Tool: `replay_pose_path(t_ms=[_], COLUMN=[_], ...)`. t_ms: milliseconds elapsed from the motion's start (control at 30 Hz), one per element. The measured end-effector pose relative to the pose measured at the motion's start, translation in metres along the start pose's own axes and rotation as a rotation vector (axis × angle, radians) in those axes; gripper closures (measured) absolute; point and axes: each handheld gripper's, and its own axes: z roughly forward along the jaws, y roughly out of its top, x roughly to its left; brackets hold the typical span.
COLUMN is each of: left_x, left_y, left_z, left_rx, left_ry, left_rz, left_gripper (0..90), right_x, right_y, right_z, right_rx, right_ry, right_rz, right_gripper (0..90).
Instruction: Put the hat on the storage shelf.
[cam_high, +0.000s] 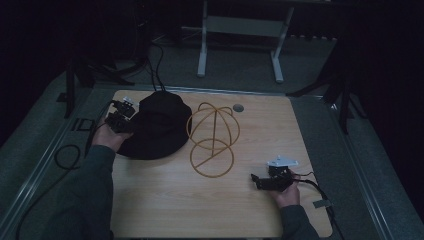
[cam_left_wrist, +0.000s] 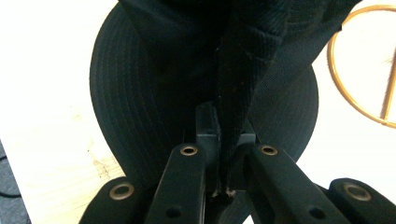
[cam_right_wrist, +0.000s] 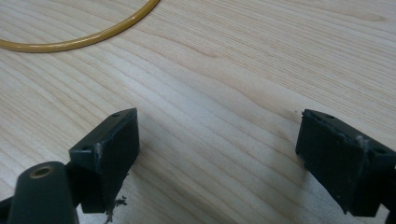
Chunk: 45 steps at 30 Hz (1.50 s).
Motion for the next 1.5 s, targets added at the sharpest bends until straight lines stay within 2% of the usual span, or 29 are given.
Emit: replay_pose_path(t_ms=[200,467,633,1000,1500], left_x=[0.003,0.003,0.004,0.005,0.006], left_y=[0.0,0.004,0.004,0.002,0.001], left_z=[-0.006,-0.02,-0.026,-0.034,-0.046], left_rx=[-0.015,-0.027,-0.047,-0.079,-0.118], left_ry=[-0.022,-0.016,-0.029,-0.026,-0.059], left_rz=[-0.011,-0.008,-0.02,-0.039,-0.048], left_gripper=[87.6,87.6,87.6,87.6,87.6], right_x=[0.0,0.0,0.0,0.0,0.0], right_y=[0.0,0.0,0.0,0.0,0.0], right_z=[0.0,0.0,0.0,0.0,0.0], right_rx=[0.0,0.0,-0.001,-0.001,0.0], right_ry=[0.0,0.0,0.0,0.0,0.0], right_rz=[0.0,-0.001,-0.001,-0.001,-0.001], right_gripper=[13.3,13.3,13.3,13.3,13.3])
